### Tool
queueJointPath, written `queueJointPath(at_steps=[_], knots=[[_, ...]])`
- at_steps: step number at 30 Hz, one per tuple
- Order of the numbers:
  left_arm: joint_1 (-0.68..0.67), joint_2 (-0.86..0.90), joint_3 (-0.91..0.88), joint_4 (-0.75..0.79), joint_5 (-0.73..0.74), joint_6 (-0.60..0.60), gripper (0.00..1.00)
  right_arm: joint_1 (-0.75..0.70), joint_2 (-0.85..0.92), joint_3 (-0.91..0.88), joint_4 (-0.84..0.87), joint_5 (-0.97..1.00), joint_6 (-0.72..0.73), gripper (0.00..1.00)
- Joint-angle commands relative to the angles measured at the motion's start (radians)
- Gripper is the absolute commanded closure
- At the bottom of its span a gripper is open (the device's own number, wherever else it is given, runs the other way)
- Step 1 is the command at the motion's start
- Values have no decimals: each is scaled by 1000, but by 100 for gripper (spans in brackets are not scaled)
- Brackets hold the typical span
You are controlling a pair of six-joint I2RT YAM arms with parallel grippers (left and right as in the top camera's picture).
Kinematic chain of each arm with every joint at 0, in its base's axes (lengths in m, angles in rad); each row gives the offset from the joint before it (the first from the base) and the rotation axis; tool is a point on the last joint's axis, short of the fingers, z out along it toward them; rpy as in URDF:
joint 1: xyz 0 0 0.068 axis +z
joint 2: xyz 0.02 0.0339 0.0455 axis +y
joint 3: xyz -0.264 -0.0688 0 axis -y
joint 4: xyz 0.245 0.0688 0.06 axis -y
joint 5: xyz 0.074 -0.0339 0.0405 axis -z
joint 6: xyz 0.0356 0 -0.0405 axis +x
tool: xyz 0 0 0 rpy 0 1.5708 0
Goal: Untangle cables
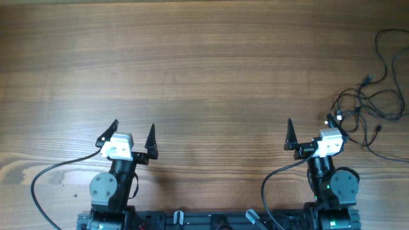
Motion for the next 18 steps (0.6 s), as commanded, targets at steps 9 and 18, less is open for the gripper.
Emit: queueJointPath(at_steps=[9, 18], knots=[[16, -11, -6, -3, -2, -33, 0, -5, -12, -1, 2, -15, -10, 0], [16, -11, -6, -3, -2, -33, 0, -5, -12, -1, 2, -15, -10, 0]])
